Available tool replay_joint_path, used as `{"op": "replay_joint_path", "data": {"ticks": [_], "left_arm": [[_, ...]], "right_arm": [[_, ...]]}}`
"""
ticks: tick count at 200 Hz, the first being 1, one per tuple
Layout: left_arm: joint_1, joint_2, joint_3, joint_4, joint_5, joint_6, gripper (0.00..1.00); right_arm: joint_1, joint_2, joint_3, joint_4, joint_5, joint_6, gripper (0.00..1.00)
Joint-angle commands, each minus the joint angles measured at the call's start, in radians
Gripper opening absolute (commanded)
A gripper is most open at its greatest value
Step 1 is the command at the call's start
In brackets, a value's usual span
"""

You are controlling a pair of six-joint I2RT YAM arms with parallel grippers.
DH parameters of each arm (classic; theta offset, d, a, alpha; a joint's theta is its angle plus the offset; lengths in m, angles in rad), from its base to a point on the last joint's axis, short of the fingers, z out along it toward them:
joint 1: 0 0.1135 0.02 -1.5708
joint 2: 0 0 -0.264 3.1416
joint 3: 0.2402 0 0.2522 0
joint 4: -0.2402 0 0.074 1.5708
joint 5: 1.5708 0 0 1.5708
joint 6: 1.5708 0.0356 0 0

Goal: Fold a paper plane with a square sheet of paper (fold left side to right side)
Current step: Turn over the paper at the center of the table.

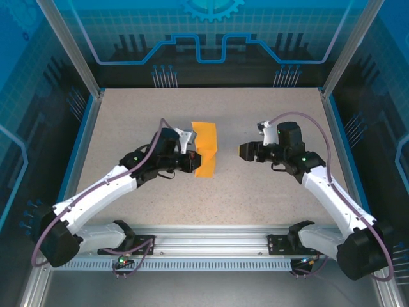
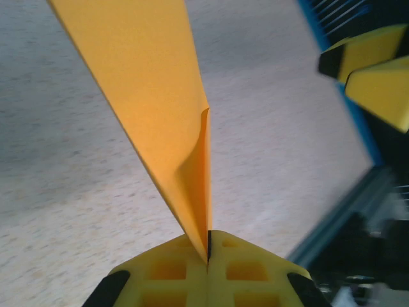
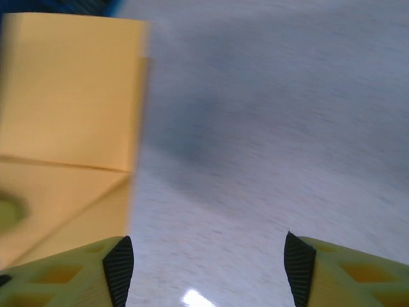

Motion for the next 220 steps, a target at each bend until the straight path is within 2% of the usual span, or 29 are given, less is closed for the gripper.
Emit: {"op": "replay_joint_path", "data": {"ticks": [1,24,32,40,65,79,99,117,191,220], "left_arm": [[-0.101,0.065,0.091,-0.272,-0.386,0.074,0.0],[-0.212,0.186,0.21,-0.454,-0.652,0.023,0.0],[-0.244,0.238,0.256,-0.524,-0.728,-0.011,0.0],[-0.269,0.289,0.3,-0.595,-0.795,-0.051,0.0],[-0.32,0.459,0.438,-0.802,-0.938,-0.205,0.0],[-0.325,0.543,0.503,-0.889,-0.956,-0.283,0.0],[-0.326,0.657,0.561,-0.945,-0.915,-0.331,0.0],[-0.323,0.744,0.624,-0.959,-0.826,-0.327,0.0],[-0.264,0.938,0.774,-0.894,-0.524,-0.174,0.0],[-0.245,1.01,0.852,-0.893,-0.45,-0.123,0.01]], "right_arm": [[-0.057,-0.023,0.027,-0.282,0.312,-0.019,0.75],[-0.099,-0.051,-0.026,-0.31,0.39,0.003,0.89],[-0.105,-0.061,-0.04,-0.315,0.416,0.006,0.92],[-0.111,-0.069,-0.05,-0.321,0.445,0.008,0.99],[-0.12,-0.09,-0.073,-0.348,0.534,0.021,1.0],[-0.123,-0.1,-0.081,-0.357,0.556,0.031,1.0],[-0.125,-0.112,-0.089,-0.354,0.559,0.046,1.0],[-0.125,-0.126,-0.091,-0.358,0.552,0.05,1.0],[-0.127,-0.159,-0.131,-0.344,0.489,0.042,1.0],[-0.127,-0.148,-0.142,-0.334,0.444,0.044,1.0]]}}
